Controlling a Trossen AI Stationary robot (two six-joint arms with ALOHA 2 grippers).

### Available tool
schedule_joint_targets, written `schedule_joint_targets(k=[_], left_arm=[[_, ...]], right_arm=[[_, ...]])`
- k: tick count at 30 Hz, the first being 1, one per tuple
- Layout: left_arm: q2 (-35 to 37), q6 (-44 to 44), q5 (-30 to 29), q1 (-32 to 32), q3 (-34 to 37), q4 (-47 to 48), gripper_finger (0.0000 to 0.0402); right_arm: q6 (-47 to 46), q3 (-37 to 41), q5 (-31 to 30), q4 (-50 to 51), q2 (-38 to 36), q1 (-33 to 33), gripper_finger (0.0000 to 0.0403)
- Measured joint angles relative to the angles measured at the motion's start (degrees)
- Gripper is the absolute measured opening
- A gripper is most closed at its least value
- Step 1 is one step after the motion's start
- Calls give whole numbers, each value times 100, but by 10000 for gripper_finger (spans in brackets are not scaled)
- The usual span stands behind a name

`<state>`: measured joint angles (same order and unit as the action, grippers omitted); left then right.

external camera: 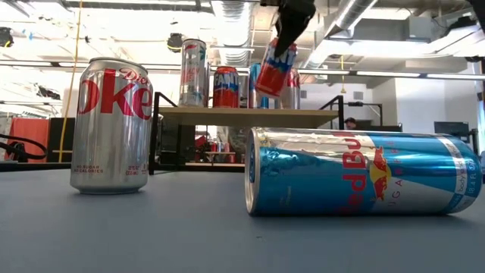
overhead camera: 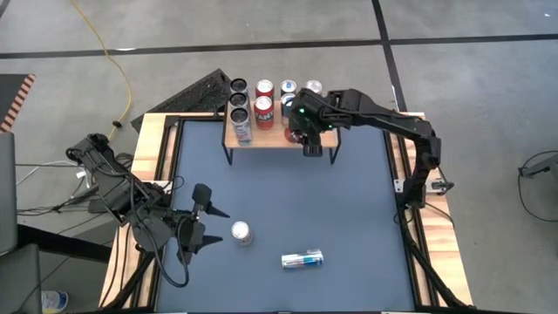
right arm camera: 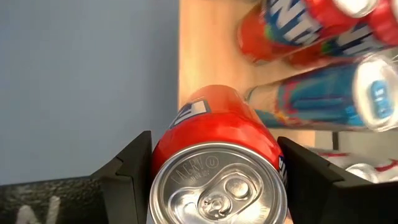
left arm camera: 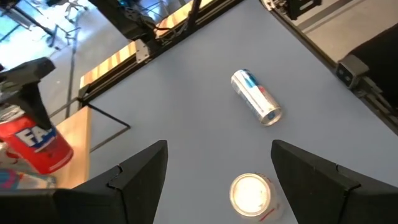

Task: Place canned beverage on shelf
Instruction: Put the orange soda can on the shelf

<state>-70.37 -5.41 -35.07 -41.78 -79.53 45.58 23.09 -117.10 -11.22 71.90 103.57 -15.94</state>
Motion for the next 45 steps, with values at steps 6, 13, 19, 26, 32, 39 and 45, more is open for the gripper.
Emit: schedule_joint_targets(k=[6, 13, 19, 26, 32, 39, 45], left_arm=[[0, -48, -188, 4, 0, -2, 275], [0, -107, -206, 29, 0, -2, 275], [0, -99, -201, 164, 0, -14, 275], [27, -200, 35, 285, 0, -357, 275], [145, -162, 28, 341, 0, -393, 275], [160, -162, 67, 341, 0, -391, 275], [160, -249, 63, 341, 0, -385, 275]], right_arm=[[146, 5, 272, 0, -20, -209, 250], [232, 7, 364, 115, 77, -300, 250], [364, -13, 266, 139, 271, -297, 250], [451, -37, 220, 124, 337, -324, 253], [553, -37, 229, 137, 348, -350, 254], [590, -37, 229, 131, 352, -372, 255], [677, -36, 277, 122, 352, -372, 255]])
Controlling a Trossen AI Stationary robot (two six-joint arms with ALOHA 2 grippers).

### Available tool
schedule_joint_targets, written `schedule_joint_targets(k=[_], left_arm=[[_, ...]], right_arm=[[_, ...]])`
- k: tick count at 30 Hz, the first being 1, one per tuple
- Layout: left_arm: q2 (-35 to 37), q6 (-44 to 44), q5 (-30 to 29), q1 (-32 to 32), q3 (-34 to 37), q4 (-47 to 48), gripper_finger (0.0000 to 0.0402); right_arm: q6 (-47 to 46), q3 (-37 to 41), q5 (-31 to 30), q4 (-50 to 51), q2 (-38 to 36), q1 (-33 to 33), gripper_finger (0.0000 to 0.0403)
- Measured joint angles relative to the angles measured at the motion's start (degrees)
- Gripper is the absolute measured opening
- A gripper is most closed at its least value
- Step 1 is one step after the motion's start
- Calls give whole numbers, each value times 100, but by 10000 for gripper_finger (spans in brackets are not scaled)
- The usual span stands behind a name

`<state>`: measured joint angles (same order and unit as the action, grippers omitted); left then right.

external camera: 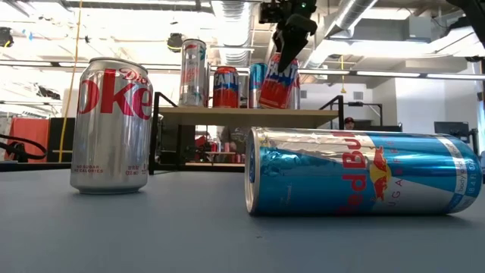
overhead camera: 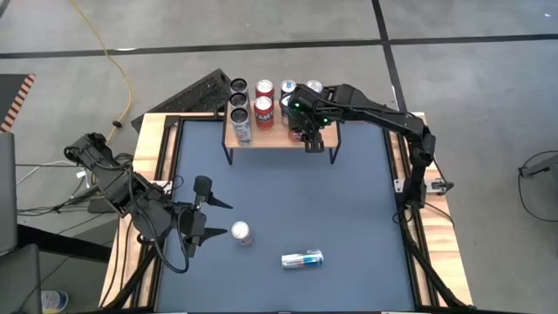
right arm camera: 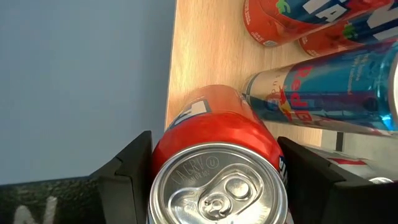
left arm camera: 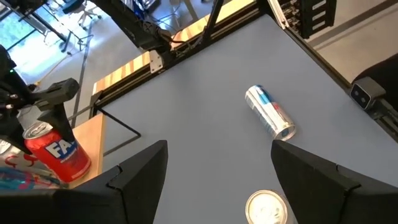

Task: Place canned beverage on shelf
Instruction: Put the orange soda can on the shelf

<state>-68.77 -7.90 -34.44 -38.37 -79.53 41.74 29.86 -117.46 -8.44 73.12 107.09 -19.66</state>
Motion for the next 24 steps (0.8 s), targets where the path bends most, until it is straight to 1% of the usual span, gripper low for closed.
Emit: schedule_joint_targets(k=[7, 13, 17, 21, 24], left_arm=[[-2, -48, 0, 0, 0, 9, 275], [-4, -44, 0, 0, 0, 79, 275], [-4, -46, 0, 0, 0, 81, 275], [-4, -69, -12, 0, 0, 87, 275], [-4, -90, -39, 0, 0, 90, 275]], right_arm=[[10, 9, 21, -132, 11, 0, 262], [-135, 9, 17, -126, 11, 2, 310], [-132, 9, -192, -165, 11, 12, 337], [-107, 9, -386, -188, 11, 17, 343], [-113, -83, -405, -131, 11, 11, 343]])
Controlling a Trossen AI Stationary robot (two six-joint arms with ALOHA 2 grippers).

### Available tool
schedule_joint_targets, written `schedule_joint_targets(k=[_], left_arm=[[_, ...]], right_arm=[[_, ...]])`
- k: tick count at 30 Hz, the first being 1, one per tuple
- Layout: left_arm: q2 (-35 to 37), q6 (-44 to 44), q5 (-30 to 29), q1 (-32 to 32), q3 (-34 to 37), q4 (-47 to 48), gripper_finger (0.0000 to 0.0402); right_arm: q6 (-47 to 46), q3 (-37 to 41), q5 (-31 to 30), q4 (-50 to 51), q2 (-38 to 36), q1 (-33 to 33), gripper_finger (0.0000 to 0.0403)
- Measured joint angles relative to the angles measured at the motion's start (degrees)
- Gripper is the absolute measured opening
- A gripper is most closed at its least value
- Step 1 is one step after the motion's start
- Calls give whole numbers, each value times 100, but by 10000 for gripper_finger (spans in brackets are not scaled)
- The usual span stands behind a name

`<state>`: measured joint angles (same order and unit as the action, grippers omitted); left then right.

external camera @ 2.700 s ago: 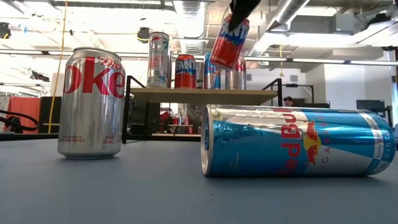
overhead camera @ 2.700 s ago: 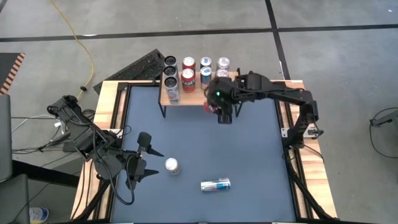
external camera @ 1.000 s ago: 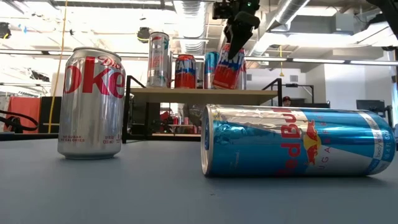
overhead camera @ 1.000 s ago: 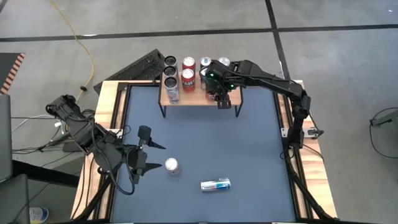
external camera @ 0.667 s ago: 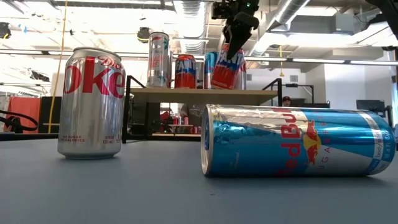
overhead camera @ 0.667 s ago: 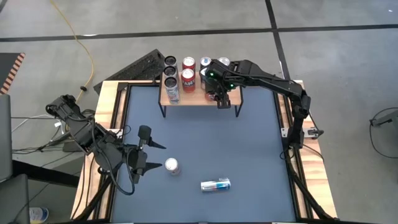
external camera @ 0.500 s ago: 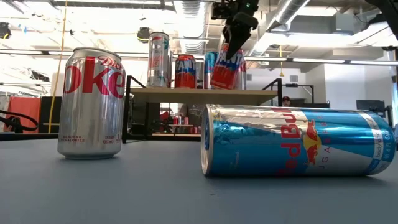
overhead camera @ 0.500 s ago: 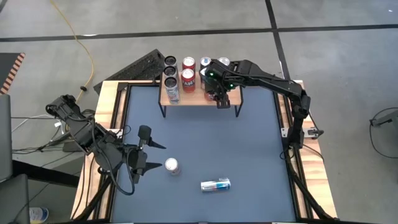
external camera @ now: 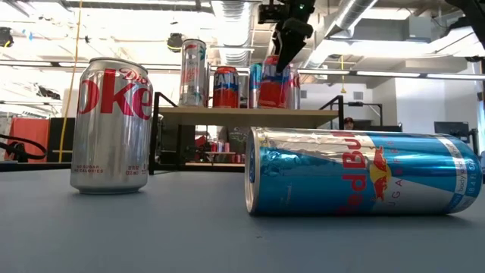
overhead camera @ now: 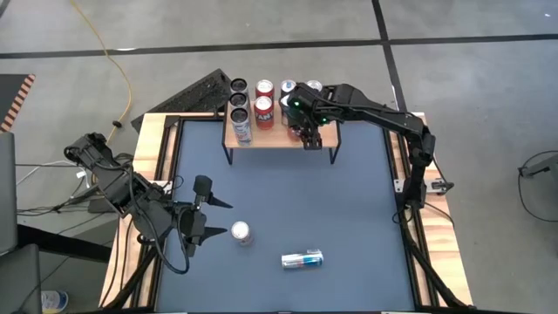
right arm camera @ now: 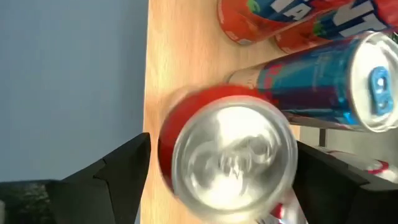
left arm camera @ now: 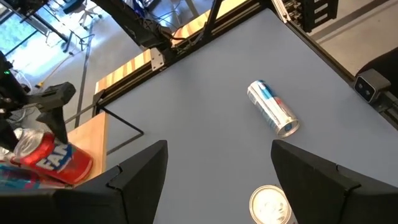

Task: Place canned beverage on shelf
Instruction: Put the orange soda can on the shelf, then adjust the orange soda can

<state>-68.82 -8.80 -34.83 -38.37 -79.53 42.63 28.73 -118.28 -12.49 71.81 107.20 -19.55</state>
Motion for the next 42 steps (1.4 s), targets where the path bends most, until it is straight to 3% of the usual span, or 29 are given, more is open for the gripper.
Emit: schedule_joint_targets(k=[9, 15, 17, 19, 22, 25, 30, 34, 37, 42], left_arm=[[0, 28, -7, 0, 0, 0, 275], [0, 115, -6, 0, 0, 89, 275], [0, 118, -7, 0, 0, 175, 275], [23, 160, -5, -12, 2, 282, 275], [171, 312, -2, -130, 2, 338, 275], [404, 353, -13, -293, 2, 352, 275], [690, 375, -356, -437, 2, 339, 275], [698, 205, -632, -433, 2, 341, 275], [690, 173, -768, -433, 2, 332, 275], [688, 391, -808, -433, 2, 333, 275]], right_arm=[[-24, -709, -432, 299, -6, 197, 343], [-384, -1277, -589, 1070, -22, 334, 333], [-562, -1247, -369, 1388, -136, 349, 318], [-763, -1061, 226, 1526, -341, 290, 297], [-1202, -467, 943, 1426, -928, 55, 270], [-1575, 647, 563, 961, -1751, -14, 244], [-1734, 3459, 15, -1988, -3201, 122, 188], [-1693, 5117, -212, -4252, -3722, 160, 128], [-1687, 5740, -483, -5001, -3751, 180, 82], [-1685, 6066, -582, -5561, -3762, 212, 10]])
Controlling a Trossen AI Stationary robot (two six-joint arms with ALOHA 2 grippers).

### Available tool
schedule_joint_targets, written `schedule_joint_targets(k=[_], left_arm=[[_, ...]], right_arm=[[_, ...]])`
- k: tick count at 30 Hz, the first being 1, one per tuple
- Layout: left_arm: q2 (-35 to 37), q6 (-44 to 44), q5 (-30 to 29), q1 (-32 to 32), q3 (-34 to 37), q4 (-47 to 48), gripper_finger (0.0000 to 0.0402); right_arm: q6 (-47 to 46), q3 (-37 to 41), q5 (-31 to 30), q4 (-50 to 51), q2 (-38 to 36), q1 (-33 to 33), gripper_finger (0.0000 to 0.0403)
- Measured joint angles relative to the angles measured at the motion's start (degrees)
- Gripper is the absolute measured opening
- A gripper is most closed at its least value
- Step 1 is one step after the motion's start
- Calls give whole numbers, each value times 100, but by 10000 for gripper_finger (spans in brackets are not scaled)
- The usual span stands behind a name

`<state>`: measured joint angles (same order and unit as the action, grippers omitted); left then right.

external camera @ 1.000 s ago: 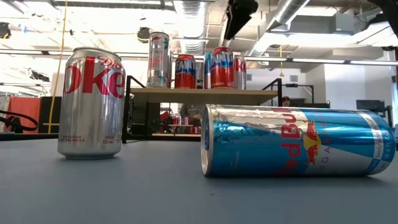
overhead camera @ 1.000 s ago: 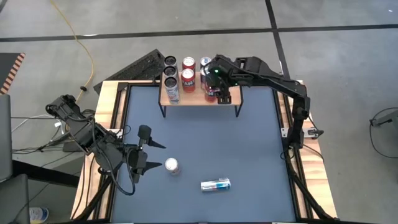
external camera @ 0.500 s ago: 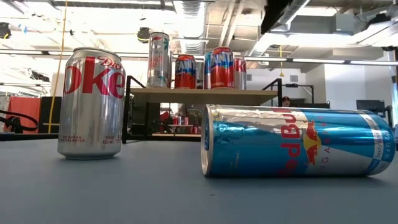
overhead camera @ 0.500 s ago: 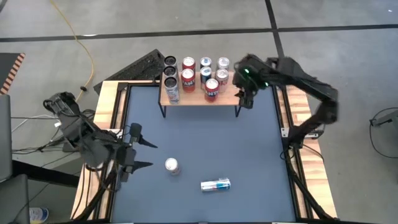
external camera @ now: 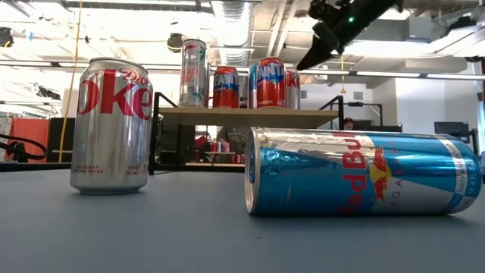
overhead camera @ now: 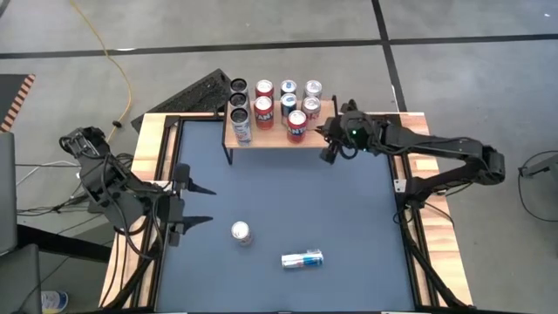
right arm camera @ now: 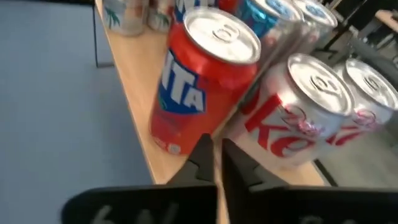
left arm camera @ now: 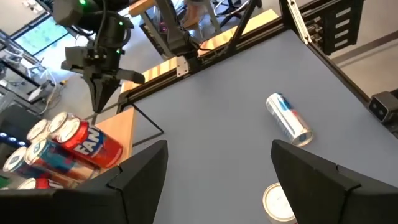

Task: Place canned beverage on shelf
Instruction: Adjust the orange soda can

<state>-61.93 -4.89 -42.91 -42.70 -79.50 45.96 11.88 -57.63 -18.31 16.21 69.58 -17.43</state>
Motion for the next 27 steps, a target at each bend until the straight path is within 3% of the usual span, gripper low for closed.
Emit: schedule_joint_targets(k=[8, 11, 17, 27], left_arm=[[-1, 0, -135, 0, 0, 9, 275], [7, -10, -300, 2, 0, 6, 275], [9, 9, -300, 4, 0, 8, 275], [7, 7, -298, 4, 0, 4, 275]], right_arm=[[180, 123, -33, -848, 627, -4, 1], [219, 129, -329, -871, 855, -2, 0], [293, 129, -746, -904, 901, 48, 0], [341, 136, -660, -1177, 1051, -19, 0]])
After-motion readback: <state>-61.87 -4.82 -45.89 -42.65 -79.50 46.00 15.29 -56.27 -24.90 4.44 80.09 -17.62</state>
